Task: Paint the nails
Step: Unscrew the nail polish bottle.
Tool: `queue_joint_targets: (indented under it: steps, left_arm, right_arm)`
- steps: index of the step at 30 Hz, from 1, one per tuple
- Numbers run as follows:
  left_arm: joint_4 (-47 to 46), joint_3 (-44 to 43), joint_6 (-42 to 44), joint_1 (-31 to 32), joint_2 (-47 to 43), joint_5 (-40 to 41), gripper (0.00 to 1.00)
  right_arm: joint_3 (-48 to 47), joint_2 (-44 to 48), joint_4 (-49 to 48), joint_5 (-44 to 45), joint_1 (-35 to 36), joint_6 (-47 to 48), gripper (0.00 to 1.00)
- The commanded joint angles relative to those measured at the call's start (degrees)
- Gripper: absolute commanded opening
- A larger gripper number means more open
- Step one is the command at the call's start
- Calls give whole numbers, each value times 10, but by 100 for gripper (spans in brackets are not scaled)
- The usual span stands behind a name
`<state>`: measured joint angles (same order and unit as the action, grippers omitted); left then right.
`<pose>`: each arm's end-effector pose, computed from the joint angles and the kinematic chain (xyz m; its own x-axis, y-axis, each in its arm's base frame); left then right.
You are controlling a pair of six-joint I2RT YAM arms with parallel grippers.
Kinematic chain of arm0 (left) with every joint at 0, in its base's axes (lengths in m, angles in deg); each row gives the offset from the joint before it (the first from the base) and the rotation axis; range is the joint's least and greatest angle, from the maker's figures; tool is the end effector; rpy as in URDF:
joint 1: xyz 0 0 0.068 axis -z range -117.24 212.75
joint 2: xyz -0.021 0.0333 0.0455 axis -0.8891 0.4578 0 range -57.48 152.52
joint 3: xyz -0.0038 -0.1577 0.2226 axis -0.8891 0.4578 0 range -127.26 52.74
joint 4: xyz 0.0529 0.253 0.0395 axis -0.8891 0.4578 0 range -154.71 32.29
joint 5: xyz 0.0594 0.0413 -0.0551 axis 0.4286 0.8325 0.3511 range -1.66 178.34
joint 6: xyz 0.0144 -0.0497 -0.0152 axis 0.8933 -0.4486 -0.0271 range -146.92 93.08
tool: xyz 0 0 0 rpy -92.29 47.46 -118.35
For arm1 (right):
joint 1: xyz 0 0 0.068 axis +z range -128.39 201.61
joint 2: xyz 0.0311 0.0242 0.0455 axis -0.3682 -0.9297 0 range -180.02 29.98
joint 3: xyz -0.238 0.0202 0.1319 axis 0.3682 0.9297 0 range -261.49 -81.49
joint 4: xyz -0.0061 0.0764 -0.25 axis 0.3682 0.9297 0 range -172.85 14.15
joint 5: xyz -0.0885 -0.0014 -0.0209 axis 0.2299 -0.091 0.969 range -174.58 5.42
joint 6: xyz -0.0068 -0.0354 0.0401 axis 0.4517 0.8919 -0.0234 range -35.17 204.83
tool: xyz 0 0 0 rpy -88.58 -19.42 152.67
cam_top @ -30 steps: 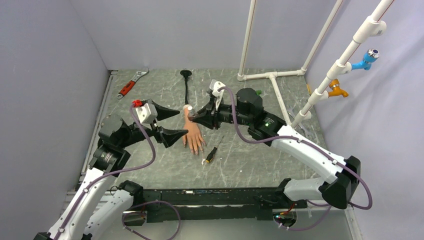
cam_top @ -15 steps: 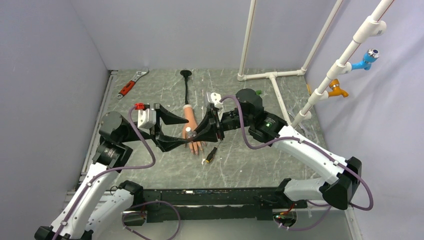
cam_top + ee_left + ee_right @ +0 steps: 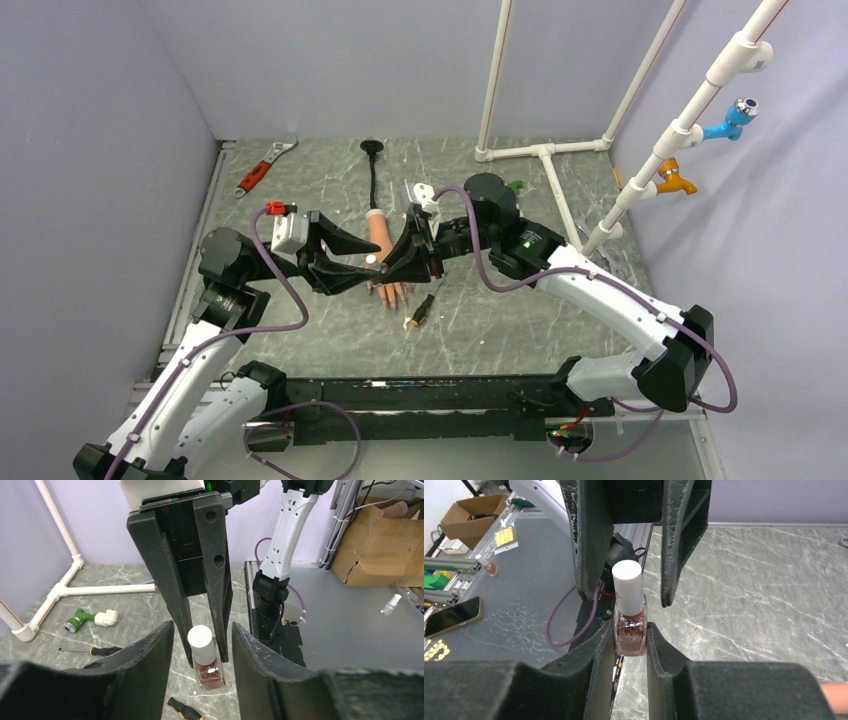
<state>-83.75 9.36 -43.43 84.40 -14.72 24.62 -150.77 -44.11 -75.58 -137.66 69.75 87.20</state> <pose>0.1324 -0.0869 0.3855 0.0304 -0.1475 -0.9886 0.9979 0.0607 0.0217 0.1723 0.2350 0.3867 -0.0994 -0.1481 -0.9840 -0.9740 -0.1878 0.1266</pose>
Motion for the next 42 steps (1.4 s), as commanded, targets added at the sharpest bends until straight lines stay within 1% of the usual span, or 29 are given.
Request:
queue_joint_targets:
  steps: [1, 4, 9, 11, 12, 13, 15, 17, 21, 23, 26, 29, 31, 34, 35, 36, 37, 39, 42]
  left_arm:
    - [-49, 1, -28, -2, 5, -26, 47]
    - [-41, 1, -22, -2, 4, -28, 44]
    - [-25, -1, -11, 2, 6, -26, 45]
    - [-33, -1, -19, 2, 7, -26, 39]
    - [-37, 0, -24, 2, 9, -25, 34]
    - [-42, 0, -31, 2, 10, -23, 30]
    - [-57, 0, -47, 2, 14, -24, 28]
    - [-77, 5, -66, 2, 15, -22, 30]
    - [-100, 9, -85, 2, 19, -29, 39]
    - [-100, 9, -85, 2, 20, -31, 48]
    - [-102, 11, -86, 2, 20, -27, 50]
    - [-123, 15, -102, 2, 22, -25, 45]
    - [-129, 15, -107, 2, 25, -27, 39]
    - [-137, 16, -114, 2, 27, -25, 20]
    - [-138, 16, -116, 2, 28, -24, 12]
    - [-138, 15, -116, 2, 29, -23, 2]
    - [-136, 15, -116, 2, 30, -22, 0]
    - [-129, 14, -111, 2, 30, -18, 0]
    - [-87, 9, -85, 3, 24, 9, 0]
  right_arm:
    - [-20, 4, -67, -21, -2, -14, 0]
    - [-21, 2, -70, -23, -1, -20, 0]
    - [-25, -4, -92, -25, -1, -23, 0]
    - [-26, -6, -94, -24, -1, -23, 0]
    - [-26, -7, -96, -24, 0, -23, 0]
    - [-25, -8, -99, -23, -1, -23, 0]
    - [-25, -10, -105, -23, -1, -37, 0]
    - [-24, -11, -108, -24, -1, -40, 0]
    - [-27, -13, -105, -25, 0, -38, 0]
    - [-26, -12, -107, -25, -1, -39, 0]
    - [-23, -11, -113, -25, 0, -42, 0]
    - [-24, -13, -113, -26, 0, -45, 0]
    - [-25, -15, -113, -28, 0, -47, 0]
    - [-26, -14, -111, -28, -1, -46, 0]
    - [-27, -14, -111, -27, 0, -45, 0]
    - [-27, -14, -110, -25, -1, -45, 0]
    - [-27, -13, -109, -23, 0, -45, 0]
    - [-25, -10, -110, -15, 0, -45, 0]
    - [-26, -11, -108, 10, 0, -47, 0]
